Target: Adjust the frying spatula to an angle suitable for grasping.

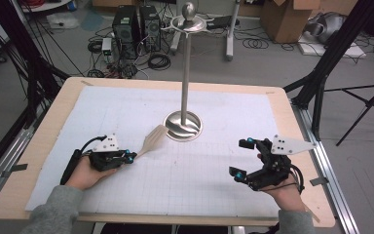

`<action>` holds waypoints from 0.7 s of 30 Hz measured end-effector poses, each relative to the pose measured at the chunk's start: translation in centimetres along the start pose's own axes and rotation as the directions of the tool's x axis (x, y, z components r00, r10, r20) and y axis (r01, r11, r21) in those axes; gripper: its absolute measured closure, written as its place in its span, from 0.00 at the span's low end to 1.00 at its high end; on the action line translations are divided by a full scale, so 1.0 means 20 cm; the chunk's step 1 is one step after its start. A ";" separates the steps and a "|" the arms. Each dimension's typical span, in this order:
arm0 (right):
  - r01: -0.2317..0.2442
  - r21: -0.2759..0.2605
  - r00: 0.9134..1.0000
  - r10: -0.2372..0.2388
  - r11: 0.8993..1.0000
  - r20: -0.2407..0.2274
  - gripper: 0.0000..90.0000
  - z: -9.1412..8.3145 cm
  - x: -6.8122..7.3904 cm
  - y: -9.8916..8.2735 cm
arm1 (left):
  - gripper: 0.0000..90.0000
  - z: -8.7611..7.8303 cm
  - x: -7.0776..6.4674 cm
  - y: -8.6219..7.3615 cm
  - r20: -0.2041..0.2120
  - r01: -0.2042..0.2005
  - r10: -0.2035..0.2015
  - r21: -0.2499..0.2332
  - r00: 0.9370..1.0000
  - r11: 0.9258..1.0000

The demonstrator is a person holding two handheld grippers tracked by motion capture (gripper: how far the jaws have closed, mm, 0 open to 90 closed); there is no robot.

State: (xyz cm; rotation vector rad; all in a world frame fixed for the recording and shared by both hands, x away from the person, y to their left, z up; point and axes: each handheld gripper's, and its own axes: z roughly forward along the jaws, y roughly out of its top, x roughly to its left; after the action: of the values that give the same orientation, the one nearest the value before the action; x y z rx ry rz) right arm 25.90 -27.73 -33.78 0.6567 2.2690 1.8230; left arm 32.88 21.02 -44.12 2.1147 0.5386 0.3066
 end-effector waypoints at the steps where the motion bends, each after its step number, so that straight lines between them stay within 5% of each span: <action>1: 0.000 -0.003 1.000 0.000 1.000 0.000 0.02 0.00 0.00 0.00 | 1.00 -0.01 0.00 0.00 -0.002 0.009 -0.009 -0.003 1.000 1.000; 6: 0.001 0.000 1.000 -0.001 1.000 -0.008 0.02 0.02 -0.01 0.01 | 1.00 -0.04 0.00 -0.01 -0.024 0.013 -0.013 0.001 1.000 1.000; 11: 0.008 -0.005 1.000 -0.008 1.000 -0.012 0.02 0.02 -0.01 0.02 | 1.00 -0.15 0.07 -0.07 -0.031 0.004 -0.004 -0.018 0.999 1.000; 21: 0.007 -0.008 1.000 -0.007 1.000 -0.025 0.02 0.04 -0.02 0.02 | 1.00 -0.23 0.11 -0.18 0.056 0.016 -0.017 0.014 0.998 1.000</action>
State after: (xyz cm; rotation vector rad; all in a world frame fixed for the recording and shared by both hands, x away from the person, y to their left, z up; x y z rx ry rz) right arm 26.60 -27.05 -33.57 0.6269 2.2755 1.8464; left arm 32.00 27.16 -44.41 2.1240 0.5266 0.2345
